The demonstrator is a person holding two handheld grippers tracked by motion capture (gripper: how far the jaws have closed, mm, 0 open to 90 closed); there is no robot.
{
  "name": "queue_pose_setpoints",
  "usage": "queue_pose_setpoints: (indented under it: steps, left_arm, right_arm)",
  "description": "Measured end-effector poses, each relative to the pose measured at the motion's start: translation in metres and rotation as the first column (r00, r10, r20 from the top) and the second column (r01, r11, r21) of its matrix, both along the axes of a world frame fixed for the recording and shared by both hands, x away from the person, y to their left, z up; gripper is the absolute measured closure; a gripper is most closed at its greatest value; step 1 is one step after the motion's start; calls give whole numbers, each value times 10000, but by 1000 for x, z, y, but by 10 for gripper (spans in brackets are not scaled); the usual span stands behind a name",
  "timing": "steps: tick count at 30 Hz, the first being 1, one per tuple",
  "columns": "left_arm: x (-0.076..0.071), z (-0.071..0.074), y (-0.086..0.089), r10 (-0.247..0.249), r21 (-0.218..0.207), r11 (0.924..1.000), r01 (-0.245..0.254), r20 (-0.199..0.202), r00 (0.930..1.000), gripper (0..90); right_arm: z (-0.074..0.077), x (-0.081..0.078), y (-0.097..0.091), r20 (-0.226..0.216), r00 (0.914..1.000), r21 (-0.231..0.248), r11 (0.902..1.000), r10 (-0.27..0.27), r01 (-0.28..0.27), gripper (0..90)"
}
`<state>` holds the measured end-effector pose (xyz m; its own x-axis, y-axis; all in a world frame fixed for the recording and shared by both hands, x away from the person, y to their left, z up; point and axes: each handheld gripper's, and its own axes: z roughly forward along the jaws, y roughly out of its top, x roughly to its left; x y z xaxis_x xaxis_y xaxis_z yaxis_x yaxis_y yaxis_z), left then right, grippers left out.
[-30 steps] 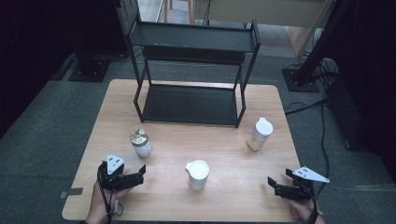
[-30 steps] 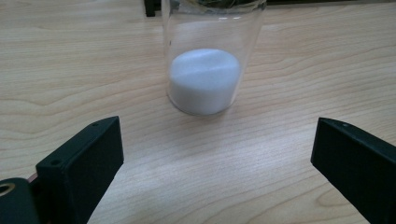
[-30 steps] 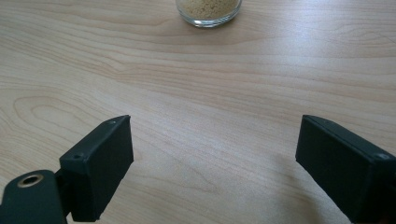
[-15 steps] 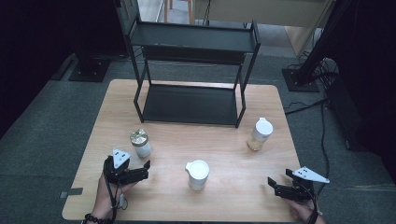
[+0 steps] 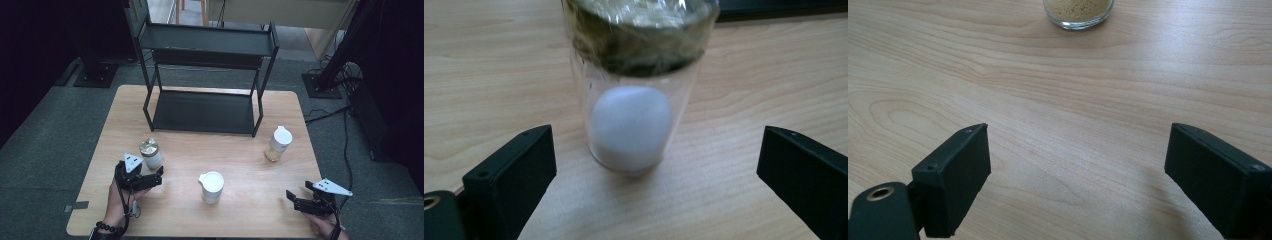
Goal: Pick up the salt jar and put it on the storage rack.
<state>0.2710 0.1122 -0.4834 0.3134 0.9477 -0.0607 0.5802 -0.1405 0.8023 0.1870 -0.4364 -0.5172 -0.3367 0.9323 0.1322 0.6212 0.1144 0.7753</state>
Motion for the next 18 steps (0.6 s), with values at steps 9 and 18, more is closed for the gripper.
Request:
queue_pose_setpoints:
  steps: [9, 18]
  left_arm:
    - [20, 3, -1, 198, -41, 9998, -199, -108, 9997, 25]
    - [25, 1, -2, 232, -31, 9997, -233, -174, 9996, 26]
  right_arm:
    - [0, 0, 0, -21, 10000, -38, 10000, -42, 42, 110]
    - [0, 0, 0, -13, 10000, -11, 10000, -19, 19, 110]
